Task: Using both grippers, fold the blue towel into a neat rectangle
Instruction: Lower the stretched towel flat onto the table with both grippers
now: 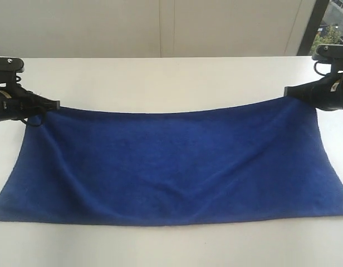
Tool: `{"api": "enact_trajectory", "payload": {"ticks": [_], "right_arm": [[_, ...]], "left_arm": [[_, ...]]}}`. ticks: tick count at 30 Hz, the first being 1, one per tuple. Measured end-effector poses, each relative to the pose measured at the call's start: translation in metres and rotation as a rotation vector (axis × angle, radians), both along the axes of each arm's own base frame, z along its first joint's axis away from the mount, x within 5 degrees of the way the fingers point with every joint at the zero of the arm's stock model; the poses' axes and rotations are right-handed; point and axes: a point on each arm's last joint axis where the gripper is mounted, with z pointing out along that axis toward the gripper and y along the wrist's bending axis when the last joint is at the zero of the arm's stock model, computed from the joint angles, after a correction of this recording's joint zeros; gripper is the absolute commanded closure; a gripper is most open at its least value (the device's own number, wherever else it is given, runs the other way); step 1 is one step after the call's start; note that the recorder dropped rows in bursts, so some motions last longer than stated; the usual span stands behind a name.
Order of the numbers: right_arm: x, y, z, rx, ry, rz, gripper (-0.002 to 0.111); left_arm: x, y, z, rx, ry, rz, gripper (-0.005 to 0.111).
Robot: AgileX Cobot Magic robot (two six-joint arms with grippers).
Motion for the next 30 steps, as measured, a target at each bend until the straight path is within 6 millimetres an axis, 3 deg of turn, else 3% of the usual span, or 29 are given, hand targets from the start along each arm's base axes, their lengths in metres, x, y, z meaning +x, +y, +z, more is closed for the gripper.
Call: {"api": "enact_trajectory", "payload": {"ticks": [12,30], "right_arm": [[0.025,-0.002,-0.022,-0.016,0.021,0.013,0.108],[0.026,-0.002,-0.029,-0.014,0.033,0.013,0.108]], "left_arm": [[0.016,-0.002,-0.019,0.001,0.044,-0.002,0.107],[0.024,-0.003,-0.011,0.006,0.044,-0.012,0.107]]}}
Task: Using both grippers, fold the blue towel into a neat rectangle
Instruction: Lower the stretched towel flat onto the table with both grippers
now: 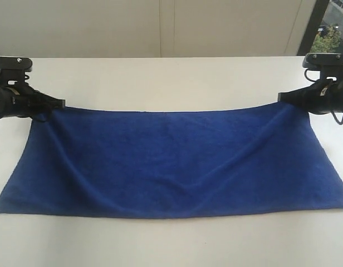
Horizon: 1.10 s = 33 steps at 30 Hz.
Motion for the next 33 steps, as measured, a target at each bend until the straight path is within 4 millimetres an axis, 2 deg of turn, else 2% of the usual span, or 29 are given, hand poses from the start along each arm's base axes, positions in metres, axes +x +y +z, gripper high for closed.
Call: {"api": "enact_trajectory", "payload": {"ticks": [6,13,16,22,26,28,30,33], "right_arm": [[0.0,0.0,0.0,-0.002,0.0,0.001,0.107],[0.0,0.0,0.0,-0.003,0.0,0.002,0.084],[0.0,0.0,0.0,-0.006,0.0,0.005,0.076],[0.0,0.0,0.0,-0.006,0.0,0.005,0.065],[-0.001,0.0,0.004,-0.011,0.005,0.006,0.065],[-0.003,-0.001,0.012,-0.021,0.012,0.007,0.068],[-0.005,-0.001,0.026,-0.028,0.005,0.005,0.076],[-0.01,-0.002,0.045,-0.036,0.02,-0.005,0.096]], "left_arm": [[-0.001,0.0,-0.002,0.009,0.02,-0.009,0.105],[-0.002,0.0,-0.002,0.017,0.027,-0.015,0.073],[-0.002,0.0,-0.002,0.017,0.027,-0.015,0.063],[-0.002,0.0,-0.002,0.021,0.026,-0.018,0.056],[-0.002,0.0,-0.002,0.029,0.026,-0.024,0.056],[-0.002,0.0,0.0,0.041,0.023,-0.034,0.056],[-0.002,0.0,0.005,0.046,0.017,-0.039,0.057],[-0.004,0.0,0.016,0.043,0.003,-0.04,0.069]]}}
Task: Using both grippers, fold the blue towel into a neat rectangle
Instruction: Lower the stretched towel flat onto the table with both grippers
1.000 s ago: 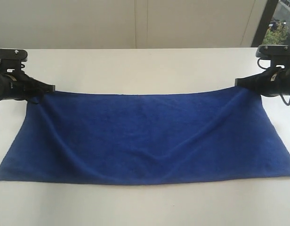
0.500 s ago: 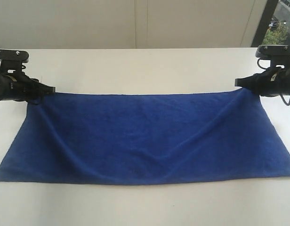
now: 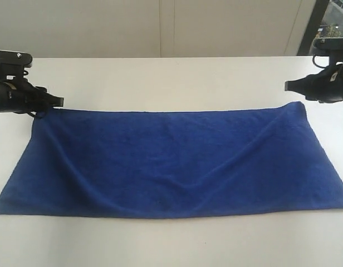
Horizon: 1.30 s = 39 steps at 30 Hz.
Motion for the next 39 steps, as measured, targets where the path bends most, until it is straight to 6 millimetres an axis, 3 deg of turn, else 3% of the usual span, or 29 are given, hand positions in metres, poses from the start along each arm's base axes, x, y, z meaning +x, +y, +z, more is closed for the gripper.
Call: {"api": "enact_trajectory", "payload": {"ticks": [2,6,18,26,36,39], "right_arm": [[-0.002,0.004,0.007,-0.003,0.01,0.006,0.108],[-0.004,0.012,0.006,-0.005,0.041,0.021,0.108],[-0.001,0.016,-0.02,-0.005,0.099,0.036,0.108],[0.0,0.016,-0.021,-0.01,0.093,0.043,0.108],[0.002,0.013,-0.051,-0.044,0.174,0.076,0.108],[0.005,0.01,-0.052,-0.049,0.186,0.071,0.108]], "left_arm": [[-0.001,0.0,0.003,0.006,0.004,-0.008,0.083],[-0.003,-0.001,0.002,0.009,0.035,-0.017,0.107],[0.007,-0.01,-0.013,0.016,0.068,-0.045,0.107],[0.009,-0.01,-0.034,0.02,0.091,-0.043,0.107],[0.01,-0.01,-0.034,0.02,0.082,-0.042,0.107],[0.01,-0.01,-0.034,0.02,0.082,-0.042,0.107]]}}
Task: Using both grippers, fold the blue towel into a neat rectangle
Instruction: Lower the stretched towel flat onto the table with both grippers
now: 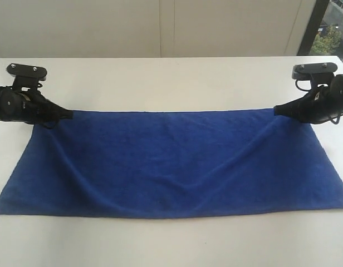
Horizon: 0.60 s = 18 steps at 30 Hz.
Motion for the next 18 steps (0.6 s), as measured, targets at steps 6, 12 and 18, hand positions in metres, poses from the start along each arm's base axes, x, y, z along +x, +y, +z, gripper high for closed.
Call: {"api": "enact_trajectory", "payload": {"ticks": [6,12,18], "right_arm": [[0.001,-0.01,0.002,-0.014,0.052,-0.021,0.108],[0.002,-0.011,0.003,-0.015,0.06,-0.025,0.108],[0.003,-0.008,0.011,-0.015,0.024,-0.017,0.108]], "left_arm": [[0.0,0.0,0.0,0.0,0.0,0.0,0.107],[0.0,0.0,0.0,0.0,0.0,0.0,0.107],[0.0,0.0,0.0,0.005,0.0,-0.005,0.107]]}}
